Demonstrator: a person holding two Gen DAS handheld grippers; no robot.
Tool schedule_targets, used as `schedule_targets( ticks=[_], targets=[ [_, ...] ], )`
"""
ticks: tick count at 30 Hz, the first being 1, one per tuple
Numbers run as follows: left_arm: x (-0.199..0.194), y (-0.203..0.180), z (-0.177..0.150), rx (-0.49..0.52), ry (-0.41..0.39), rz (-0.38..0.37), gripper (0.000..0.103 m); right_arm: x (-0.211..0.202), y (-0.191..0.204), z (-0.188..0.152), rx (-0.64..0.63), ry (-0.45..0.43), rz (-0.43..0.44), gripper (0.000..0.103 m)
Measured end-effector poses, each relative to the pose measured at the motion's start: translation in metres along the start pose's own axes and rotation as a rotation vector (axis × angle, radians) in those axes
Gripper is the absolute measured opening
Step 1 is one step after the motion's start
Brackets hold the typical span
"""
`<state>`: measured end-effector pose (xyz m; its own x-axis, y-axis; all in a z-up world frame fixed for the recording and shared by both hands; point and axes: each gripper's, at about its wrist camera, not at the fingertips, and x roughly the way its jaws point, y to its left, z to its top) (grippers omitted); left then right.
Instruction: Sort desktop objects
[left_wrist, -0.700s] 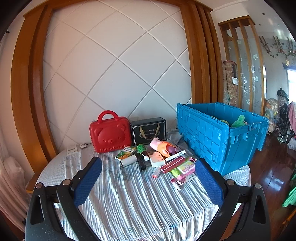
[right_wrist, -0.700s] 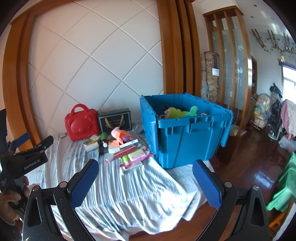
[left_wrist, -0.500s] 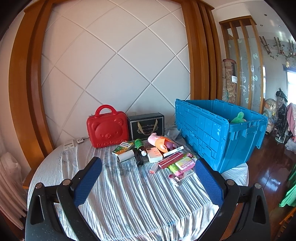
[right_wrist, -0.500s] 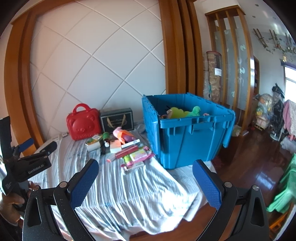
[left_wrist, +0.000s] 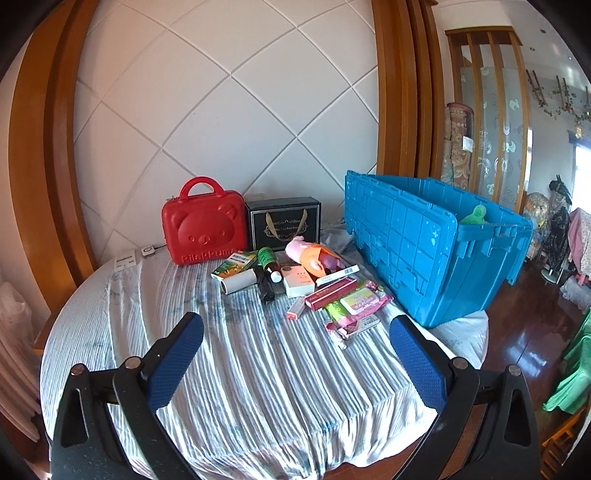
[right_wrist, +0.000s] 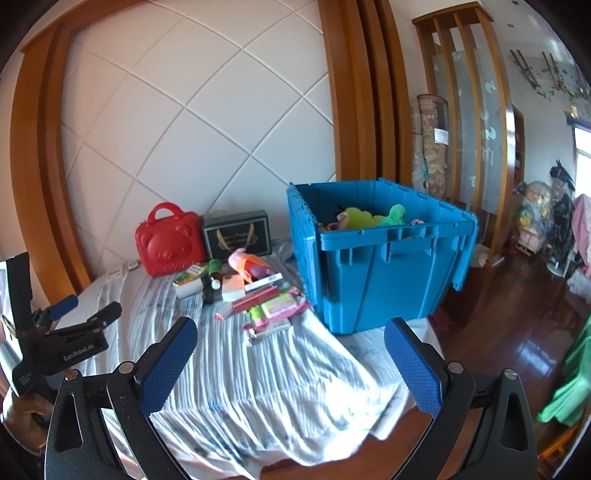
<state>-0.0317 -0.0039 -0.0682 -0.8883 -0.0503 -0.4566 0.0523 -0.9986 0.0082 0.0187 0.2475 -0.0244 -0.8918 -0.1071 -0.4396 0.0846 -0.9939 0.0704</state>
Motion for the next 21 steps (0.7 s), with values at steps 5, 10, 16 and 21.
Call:
schedule_targets(
  ticks=[5,10,16,21],
  targets=[
    [0.001,-0.008,-0.005,0.029,-0.032,0.008,0.102,0.008,-0.008,0.0,0.0,0.009,0.012,0.103],
    [0.006,-0.018,-0.004,0.059,-0.025,0.05,0.102,0.014,-0.014,0.002,-0.014,0.012,0.027,0.103],
    [0.013,-0.03,-0.001,0.051,-0.035,0.056,0.102,0.023,-0.027,0.004,-0.031,0.027,0.041,0.103],
    [0.018,-0.045,-0.001,0.048,-0.046,0.059,0.102,0.031,-0.038,0.002,-0.038,0.041,0.047,0.103]
  ],
)
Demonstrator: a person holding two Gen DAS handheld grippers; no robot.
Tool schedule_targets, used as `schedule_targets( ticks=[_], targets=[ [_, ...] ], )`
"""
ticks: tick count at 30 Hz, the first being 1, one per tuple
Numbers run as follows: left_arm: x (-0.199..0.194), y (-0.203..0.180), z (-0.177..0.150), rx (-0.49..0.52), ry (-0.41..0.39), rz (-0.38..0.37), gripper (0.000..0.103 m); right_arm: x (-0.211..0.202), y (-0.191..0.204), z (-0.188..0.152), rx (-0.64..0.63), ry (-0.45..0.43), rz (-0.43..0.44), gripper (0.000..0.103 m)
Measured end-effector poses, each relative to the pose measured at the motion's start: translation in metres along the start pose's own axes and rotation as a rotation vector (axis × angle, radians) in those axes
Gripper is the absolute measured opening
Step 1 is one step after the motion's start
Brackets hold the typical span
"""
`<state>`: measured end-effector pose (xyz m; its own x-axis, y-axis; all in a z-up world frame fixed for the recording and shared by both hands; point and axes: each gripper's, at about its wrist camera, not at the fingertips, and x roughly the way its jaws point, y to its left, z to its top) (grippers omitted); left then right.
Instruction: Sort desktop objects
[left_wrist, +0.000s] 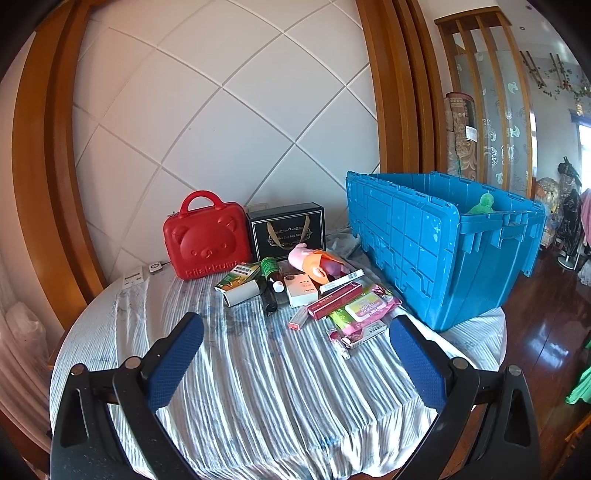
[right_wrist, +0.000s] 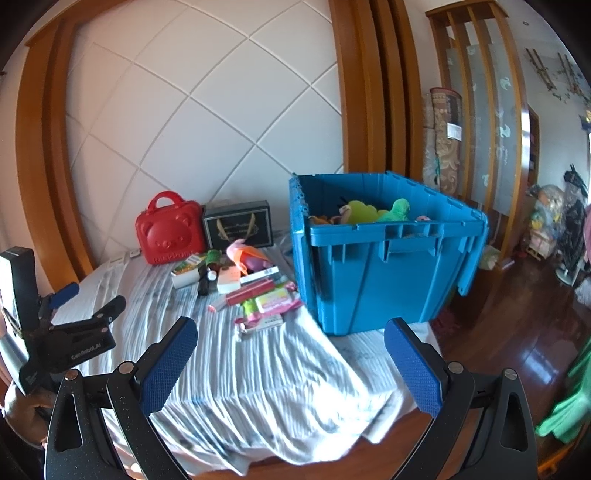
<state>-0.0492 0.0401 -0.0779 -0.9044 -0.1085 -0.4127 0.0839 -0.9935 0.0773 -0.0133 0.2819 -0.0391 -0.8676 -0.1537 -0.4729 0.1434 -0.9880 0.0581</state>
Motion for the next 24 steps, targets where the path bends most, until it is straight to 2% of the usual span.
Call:
schedule_targets(
  ticks=[12,19,24],
  targets=[
    [0.03,-0.005,-0.003,0.035,0.019,0.012,0.102,0.031,-0.004,-0.007,0.01,0.046,0.014,0.103],
    [0.084,0.019,0.004,0.056,0.027,-0.043,0.102,0.079,0.023,-0.001,0.022,0.084,-0.016,0.103],
    [0.13,0.043,0.02,0.082,0.014,-0.088,0.102,0.125,0.051,0.019,0.049,0.102,-0.054,0.103]
  ],
)
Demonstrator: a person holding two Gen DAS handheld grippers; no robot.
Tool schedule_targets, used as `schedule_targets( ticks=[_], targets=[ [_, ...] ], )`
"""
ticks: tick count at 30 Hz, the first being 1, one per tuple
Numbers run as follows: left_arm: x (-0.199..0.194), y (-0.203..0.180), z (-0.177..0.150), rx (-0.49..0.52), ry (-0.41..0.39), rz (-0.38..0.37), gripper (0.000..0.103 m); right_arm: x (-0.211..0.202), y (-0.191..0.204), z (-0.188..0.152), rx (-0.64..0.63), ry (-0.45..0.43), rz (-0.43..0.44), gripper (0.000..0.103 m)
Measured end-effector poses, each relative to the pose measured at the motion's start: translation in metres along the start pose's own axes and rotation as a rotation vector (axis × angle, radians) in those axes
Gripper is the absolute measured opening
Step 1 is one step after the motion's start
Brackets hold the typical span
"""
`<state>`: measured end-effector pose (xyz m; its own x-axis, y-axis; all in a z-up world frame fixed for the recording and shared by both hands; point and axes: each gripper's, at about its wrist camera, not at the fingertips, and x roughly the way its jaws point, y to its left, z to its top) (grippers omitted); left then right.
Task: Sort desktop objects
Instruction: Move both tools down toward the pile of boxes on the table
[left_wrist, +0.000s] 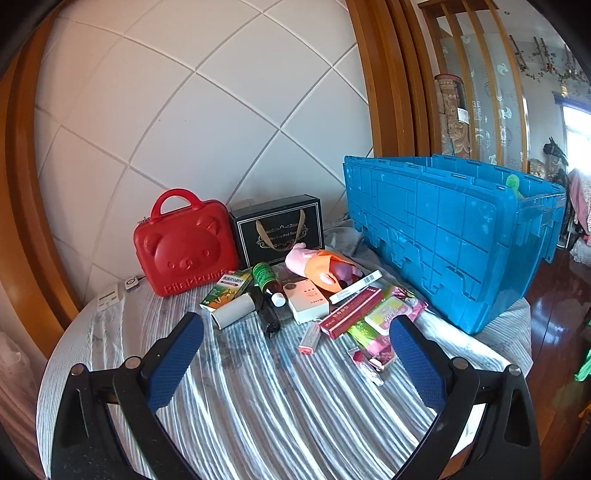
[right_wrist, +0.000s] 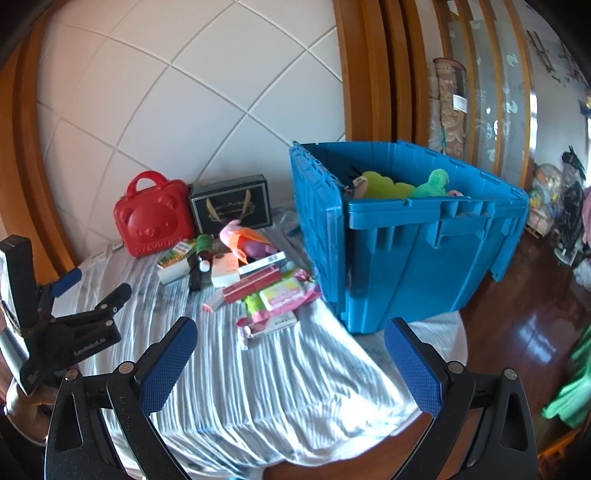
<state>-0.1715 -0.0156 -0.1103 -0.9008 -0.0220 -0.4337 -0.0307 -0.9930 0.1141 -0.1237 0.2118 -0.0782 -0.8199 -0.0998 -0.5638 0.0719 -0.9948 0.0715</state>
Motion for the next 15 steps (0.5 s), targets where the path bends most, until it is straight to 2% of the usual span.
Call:
schedule_targets(
  ticks=[6,15],
  targets=[
    [0.054,0.026,0.009,0.067,0.03,-0.073,0.102,0.042,0.035,0.016,0.064,0.027,-0.058,0.103],
    [0.116,0.037,0.0,0.117,0.06,-0.17,0.102,0.084,0.062,0.01,0.128,0.067,-0.152,0.103]
  ],
)
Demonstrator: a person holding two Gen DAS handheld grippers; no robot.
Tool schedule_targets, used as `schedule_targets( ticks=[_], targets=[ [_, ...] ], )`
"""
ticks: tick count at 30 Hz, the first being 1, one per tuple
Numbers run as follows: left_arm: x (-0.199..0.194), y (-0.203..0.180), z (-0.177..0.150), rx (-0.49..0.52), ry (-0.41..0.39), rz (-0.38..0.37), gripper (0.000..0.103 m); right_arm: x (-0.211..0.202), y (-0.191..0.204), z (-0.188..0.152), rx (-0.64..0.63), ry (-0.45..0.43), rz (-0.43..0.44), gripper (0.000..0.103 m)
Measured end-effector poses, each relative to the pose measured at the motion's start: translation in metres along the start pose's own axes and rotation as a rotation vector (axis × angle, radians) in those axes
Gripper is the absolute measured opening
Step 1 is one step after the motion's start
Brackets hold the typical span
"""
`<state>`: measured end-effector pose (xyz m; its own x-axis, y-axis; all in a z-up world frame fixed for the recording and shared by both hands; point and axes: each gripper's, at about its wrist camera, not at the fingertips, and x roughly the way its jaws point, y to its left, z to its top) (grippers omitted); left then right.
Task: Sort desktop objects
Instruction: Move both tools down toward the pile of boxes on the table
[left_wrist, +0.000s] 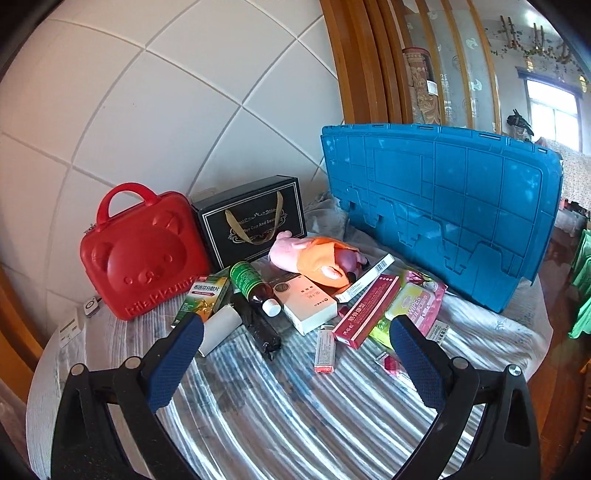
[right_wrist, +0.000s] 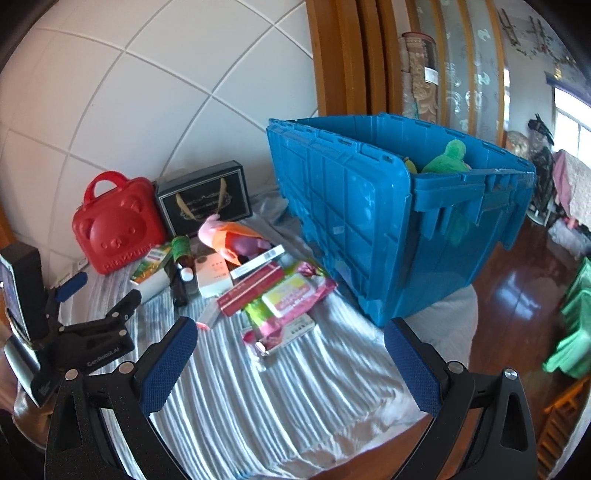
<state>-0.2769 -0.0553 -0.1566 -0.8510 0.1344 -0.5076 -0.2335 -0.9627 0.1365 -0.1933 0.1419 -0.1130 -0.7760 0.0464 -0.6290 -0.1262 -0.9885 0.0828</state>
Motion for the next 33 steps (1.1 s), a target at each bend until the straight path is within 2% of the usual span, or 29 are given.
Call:
schedule_targets(
  ticks=[6,12,18,25,28,30,33],
  targets=[
    [0.038,-0.008,-0.008,0.031,0.029,-0.05,0.102,0.028,0.0,-0.004,0.003,0.033,-0.053,0.103],
    [0.069,-0.024,-0.004,0.058,0.062,-0.065,0.102,0.067,-0.014,0.0,0.02,0.106,-0.02,0.103],
    [0.095,-0.034,0.008,0.079,0.033,-0.067,0.102,0.1,-0.006,0.016,-0.044,0.097,0.021,0.103],
    [0.132,-0.025,0.006,0.084,0.065,-0.02,0.102,0.174,0.016,0.019,-0.054,0.141,0.158,0.103],
    [0.152,-0.021,-0.002,0.075,0.083,-0.02,0.102,0.212,0.022,0.018,-0.036,0.193,0.167,0.1],
    [0.166,-0.024,-0.01,0.076,0.098,-0.038,0.102,0.237,0.022,0.02,-0.01,0.22,0.16,0.093],
    [0.183,-0.034,-0.023,0.097,0.117,-0.088,0.102,0.27,0.021,0.029,0.02,0.241,0.137,0.092]
  ],
)
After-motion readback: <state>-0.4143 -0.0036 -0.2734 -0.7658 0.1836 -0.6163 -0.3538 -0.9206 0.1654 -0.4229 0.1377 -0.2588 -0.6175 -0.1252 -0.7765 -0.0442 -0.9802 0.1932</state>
